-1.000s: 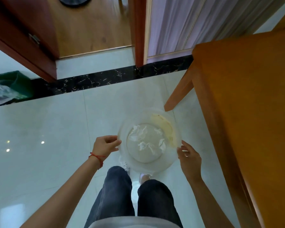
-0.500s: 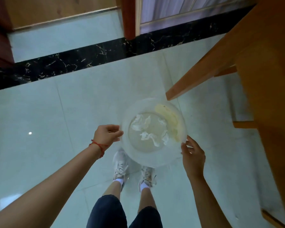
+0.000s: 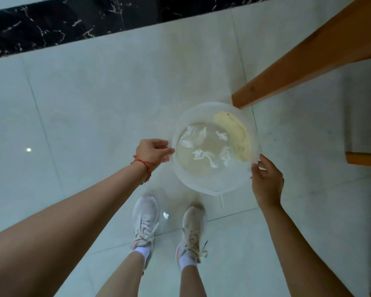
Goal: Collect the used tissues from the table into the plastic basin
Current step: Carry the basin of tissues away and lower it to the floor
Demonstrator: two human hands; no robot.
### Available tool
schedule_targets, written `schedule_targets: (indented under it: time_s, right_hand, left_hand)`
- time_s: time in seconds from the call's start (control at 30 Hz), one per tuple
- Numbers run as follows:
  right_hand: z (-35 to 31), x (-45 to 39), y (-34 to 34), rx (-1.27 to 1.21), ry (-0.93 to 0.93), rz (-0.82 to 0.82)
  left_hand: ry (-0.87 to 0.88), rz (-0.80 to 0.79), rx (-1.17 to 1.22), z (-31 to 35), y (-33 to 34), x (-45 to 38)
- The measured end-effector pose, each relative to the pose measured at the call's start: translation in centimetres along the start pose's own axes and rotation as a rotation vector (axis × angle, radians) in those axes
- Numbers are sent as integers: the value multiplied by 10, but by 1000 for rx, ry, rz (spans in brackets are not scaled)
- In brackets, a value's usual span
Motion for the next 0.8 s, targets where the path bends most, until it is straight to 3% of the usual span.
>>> schedule_targets:
  time_s: [0.5, 0.8]
  right_hand:
    - [43, -35, 26, -23, 59, 63]
    - [27, -8, 21, -3, 163, -36]
  left_hand:
    - [-27, -71, 51, -12, 36, -42]
    - [59, -5, -263, 2, 22, -3]
Point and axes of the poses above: each hand's wrist, its own x-axis away from the middle knuckle, its own y-axis out of the palm, z = x × y, the point moved 8 cm from there along -x, towards the middle knuckle, and after that the axes turned 6 degrees about -x, right-handed, at the moved point
